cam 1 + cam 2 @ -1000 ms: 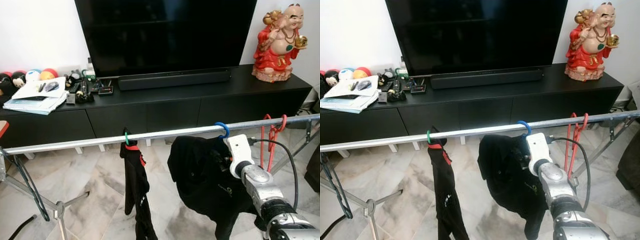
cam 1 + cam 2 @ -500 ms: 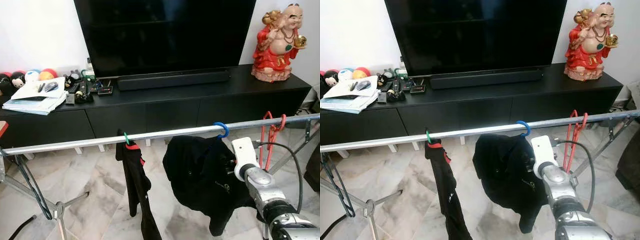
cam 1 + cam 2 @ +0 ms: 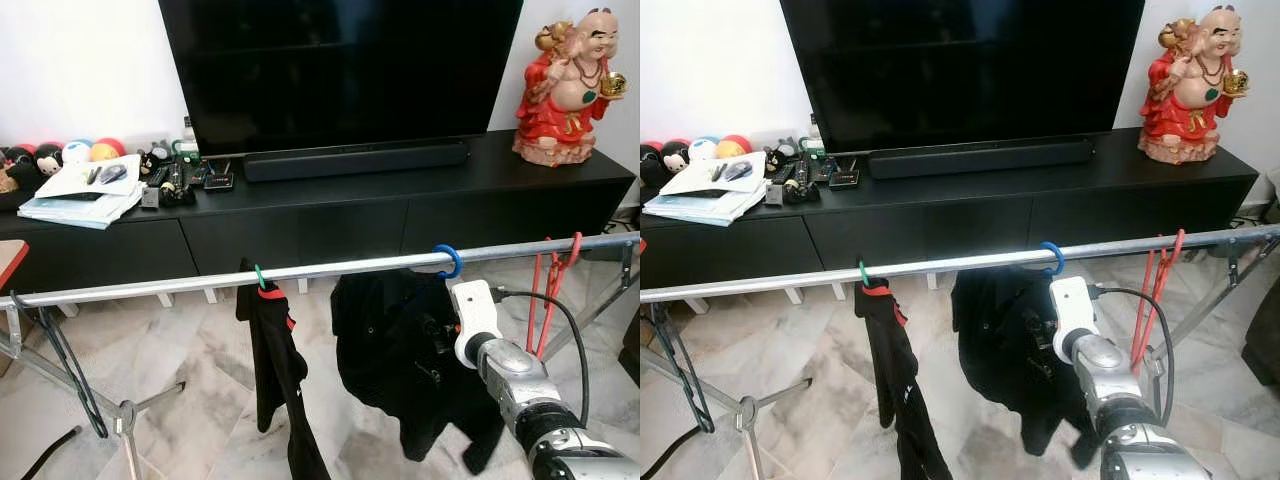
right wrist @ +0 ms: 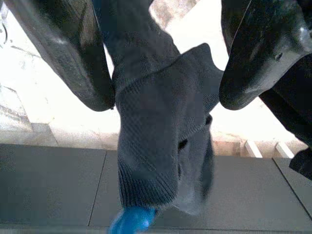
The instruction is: Hang hanger
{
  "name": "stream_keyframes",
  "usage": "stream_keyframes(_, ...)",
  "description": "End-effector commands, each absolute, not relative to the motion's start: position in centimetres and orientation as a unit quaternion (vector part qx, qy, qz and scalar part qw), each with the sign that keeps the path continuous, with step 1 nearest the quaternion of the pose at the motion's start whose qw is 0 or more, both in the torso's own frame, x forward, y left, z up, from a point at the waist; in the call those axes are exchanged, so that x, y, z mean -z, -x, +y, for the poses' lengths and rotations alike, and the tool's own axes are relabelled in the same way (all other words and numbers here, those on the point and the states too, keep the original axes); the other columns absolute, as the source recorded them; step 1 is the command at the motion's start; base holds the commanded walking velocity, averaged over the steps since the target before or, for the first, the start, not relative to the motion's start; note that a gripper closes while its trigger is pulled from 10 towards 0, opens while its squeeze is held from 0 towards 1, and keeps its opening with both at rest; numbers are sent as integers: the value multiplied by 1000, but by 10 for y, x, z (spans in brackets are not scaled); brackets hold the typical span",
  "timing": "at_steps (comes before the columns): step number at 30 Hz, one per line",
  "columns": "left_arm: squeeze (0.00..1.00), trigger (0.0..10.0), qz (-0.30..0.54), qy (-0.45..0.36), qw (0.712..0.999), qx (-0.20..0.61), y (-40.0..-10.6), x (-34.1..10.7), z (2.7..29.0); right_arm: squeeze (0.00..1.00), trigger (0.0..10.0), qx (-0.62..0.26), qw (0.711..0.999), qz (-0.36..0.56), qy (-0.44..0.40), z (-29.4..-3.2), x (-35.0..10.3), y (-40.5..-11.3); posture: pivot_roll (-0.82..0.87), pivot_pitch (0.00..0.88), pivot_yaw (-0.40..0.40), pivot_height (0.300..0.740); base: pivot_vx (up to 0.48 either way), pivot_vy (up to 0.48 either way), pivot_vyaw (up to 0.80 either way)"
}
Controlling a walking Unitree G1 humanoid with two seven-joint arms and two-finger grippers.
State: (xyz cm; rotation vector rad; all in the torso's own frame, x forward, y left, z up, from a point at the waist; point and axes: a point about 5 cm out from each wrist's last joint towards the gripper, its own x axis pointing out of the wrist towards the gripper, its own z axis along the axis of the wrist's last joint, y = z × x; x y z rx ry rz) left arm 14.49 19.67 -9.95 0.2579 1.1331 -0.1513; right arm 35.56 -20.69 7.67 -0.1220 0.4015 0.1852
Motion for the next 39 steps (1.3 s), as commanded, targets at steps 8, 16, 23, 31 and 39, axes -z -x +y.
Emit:
stream_keyframes(8, 0, 10000, 544, -127, 825, 82, -143, 100, 199, 0, 10000, -40, 989, 135, 40, -210, -95, -365, 55, 0, 69, 740, 0, 0, 0)
stream_keyframes(16, 0, 10000, 546, -126, 824, 87, -141, 103, 185, 0, 10000, -5, 985, 171, 24, -211, -83, -361, 60, 0, 69, 740, 0, 0, 0)
stream_keyframes(23, 0, 10000, 543, -124, 826, 90, -146, 102, 173, 0, 392, -2, 978, 208, 7, -205, -65, -352, 79, 0, 70, 740, 0, 0, 0)
stream_keyframes(31, 0, 10000, 540, -125, 827, 92, -150, 101, 169, 0, 5490, 6, 974, 224, 6, -203, -55, -345, 85, 0, 72, 740, 0, 0, 0)
stream_keyframes(39, 0, 10000, 553, -132, 819, 78, -133, 102, 207, 0, 10000, 29, 976, 217, 12, -208, -56, -346, 85, 0, 73, 740, 0, 0, 0)
